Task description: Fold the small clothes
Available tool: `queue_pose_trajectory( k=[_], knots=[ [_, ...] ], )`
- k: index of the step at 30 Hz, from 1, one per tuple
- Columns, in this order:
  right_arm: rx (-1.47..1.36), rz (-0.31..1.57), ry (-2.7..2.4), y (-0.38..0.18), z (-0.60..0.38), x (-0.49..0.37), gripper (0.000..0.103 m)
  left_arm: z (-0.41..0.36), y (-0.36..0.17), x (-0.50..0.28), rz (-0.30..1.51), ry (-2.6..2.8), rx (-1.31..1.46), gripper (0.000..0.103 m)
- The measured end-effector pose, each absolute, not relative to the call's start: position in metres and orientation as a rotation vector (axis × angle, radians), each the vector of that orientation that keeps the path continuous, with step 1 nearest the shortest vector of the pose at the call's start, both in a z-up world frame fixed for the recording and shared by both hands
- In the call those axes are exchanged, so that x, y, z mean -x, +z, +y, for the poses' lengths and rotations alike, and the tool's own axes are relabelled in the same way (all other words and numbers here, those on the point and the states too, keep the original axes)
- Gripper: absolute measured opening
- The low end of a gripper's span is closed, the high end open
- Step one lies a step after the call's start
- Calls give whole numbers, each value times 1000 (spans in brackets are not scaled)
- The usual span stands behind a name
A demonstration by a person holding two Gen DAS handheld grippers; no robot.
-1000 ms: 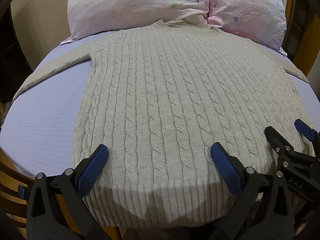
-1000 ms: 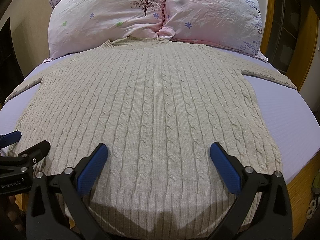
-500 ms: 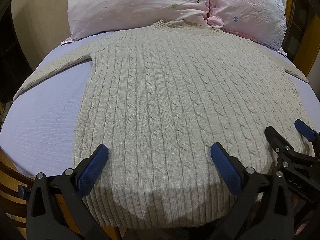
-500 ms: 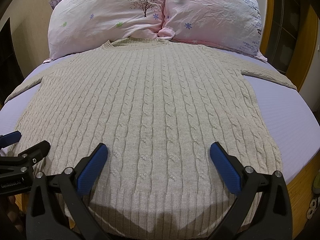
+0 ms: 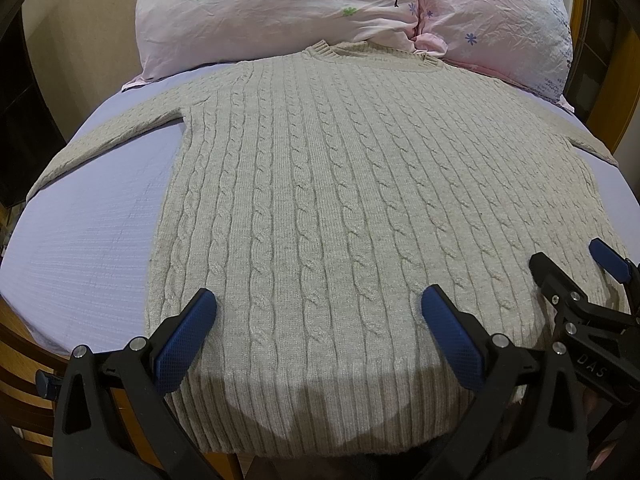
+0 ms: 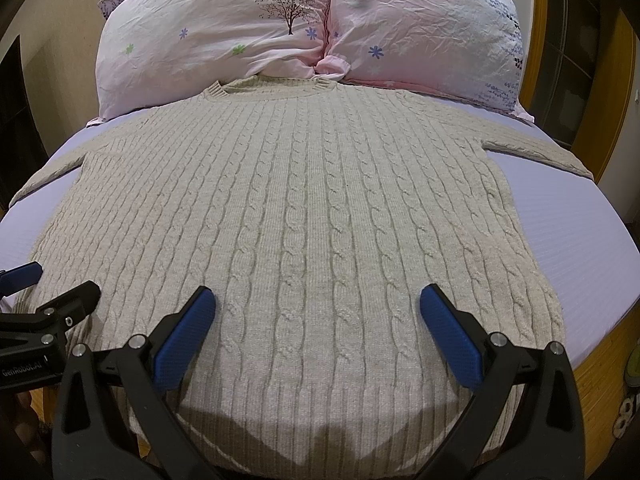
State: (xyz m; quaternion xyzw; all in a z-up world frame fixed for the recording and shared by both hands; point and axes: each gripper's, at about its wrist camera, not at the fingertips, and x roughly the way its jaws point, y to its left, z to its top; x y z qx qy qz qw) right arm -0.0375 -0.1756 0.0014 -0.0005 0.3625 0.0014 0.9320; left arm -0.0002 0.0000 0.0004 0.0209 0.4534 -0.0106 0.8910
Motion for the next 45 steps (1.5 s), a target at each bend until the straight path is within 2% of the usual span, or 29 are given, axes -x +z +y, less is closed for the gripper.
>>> queue_pose_trajectory(
  k=[13, 18, 22, 26, 27, 31, 36, 40, 45],
  knots=[
    [4, 738, 6, -2, -174, 39, 101, 0, 0, 0, 941, -22, -44, 102],
    [27, 679, 95, -4, -180, 42, 101, 0, 0, 0, 937, -27, -50, 102],
    [-97, 637, 224, 14, -222, 37, 101, 2, 2, 0, 918, -51, -60, 102],
    [-318, 494, 27, 69, -333, 17, 101, 14, 19, -4, 820, -143, 13, 102],
    [-378, 483, -41, 78, -367, 6, 97, 19, 23, -4, 776, -169, 35, 102],
    [-552, 526, -292, 84, -479, -49, 63, 41, 50, -9, 591, -230, 98, 102],
    [-846, 590, -495, 48, -598, -104, 38, 77, 60, -33, 550, -221, 198, 102],
    [-1008, 589, -550, 21, -638, -121, 35, 117, 68, -52, 531, -93, 259, 102],
    [-1015, 557, -595, 9, -661, -140, 33, 162, 66, -73, 541, 21, 336, 102]
  ],
)
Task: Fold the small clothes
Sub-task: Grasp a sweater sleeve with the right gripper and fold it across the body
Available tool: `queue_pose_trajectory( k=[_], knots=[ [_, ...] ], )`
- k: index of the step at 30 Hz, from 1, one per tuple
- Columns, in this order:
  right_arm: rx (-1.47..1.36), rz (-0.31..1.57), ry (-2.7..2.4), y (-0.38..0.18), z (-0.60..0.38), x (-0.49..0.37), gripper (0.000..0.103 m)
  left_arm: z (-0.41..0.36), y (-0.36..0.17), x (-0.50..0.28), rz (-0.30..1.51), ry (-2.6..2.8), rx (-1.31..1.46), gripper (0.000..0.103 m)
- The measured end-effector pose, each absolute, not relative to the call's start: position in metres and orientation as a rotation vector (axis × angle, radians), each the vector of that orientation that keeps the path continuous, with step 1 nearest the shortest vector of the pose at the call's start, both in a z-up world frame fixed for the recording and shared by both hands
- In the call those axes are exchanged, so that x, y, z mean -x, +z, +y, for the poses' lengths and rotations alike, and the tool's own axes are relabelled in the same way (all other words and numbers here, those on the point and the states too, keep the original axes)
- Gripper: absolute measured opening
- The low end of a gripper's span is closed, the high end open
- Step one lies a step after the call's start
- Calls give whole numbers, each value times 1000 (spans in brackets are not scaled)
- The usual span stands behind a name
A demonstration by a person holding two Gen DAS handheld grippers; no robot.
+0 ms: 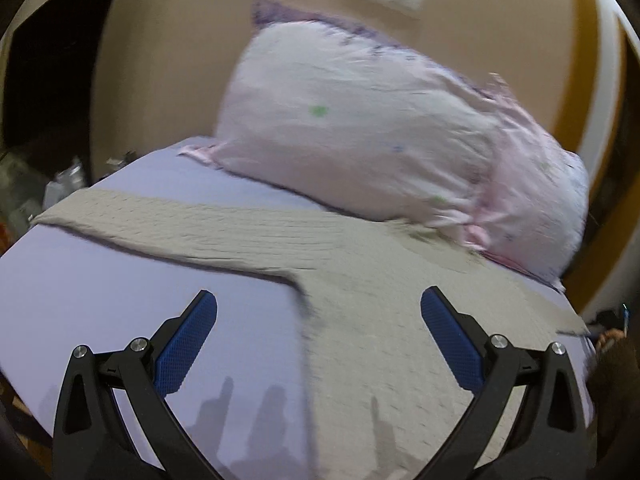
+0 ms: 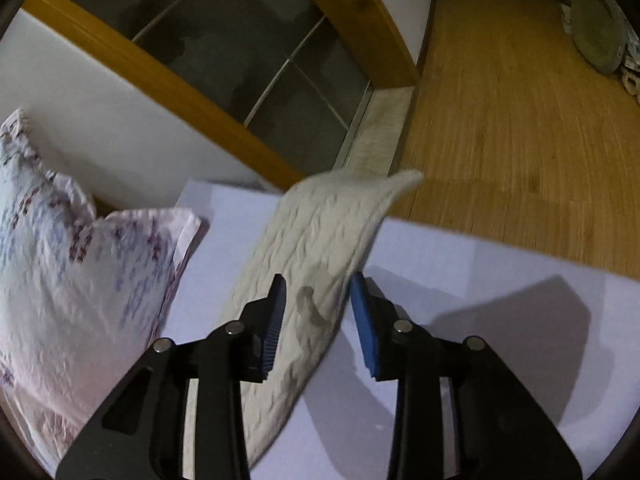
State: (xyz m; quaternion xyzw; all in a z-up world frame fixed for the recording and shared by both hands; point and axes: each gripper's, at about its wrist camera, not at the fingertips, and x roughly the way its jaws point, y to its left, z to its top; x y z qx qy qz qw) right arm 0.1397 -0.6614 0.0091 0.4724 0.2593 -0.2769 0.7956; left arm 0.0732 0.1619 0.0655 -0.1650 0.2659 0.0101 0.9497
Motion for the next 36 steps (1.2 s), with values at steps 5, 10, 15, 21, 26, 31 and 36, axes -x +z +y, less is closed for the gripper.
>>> queue_pose_trajectory(
  k=[5, 10, 15, 21, 26, 31, 36],
  knots=[
    [-946, 521, -578, 15, -658, -147, 6, 196, 56, -71, 546, 94, 427, 102],
    [-514, 393, -359, 106, -553, -158, 6, 234, 48, -75, 594, 250, 482, 102],
    [-230, 273, 15, 178, -382, -166, 6, 256, 53, -76, 557, 301, 508, 102],
    [20, 480, 447, 126, -175, -193, 7, 286, 49, -79, 606, 408, 620, 102],
    [189, 728, 643, 65, -86, -190, 38, 318, 33, -82, 652, 437, 736, 98],
    [58, 606, 598, 93, -142, -180, 65, 353, 13, -101, 692, 419, 905, 79],
    [-133, 643, 540, 107, -206, -170, 67, 383, 10, -113, 637, 461, 995, 77]
  ],
)
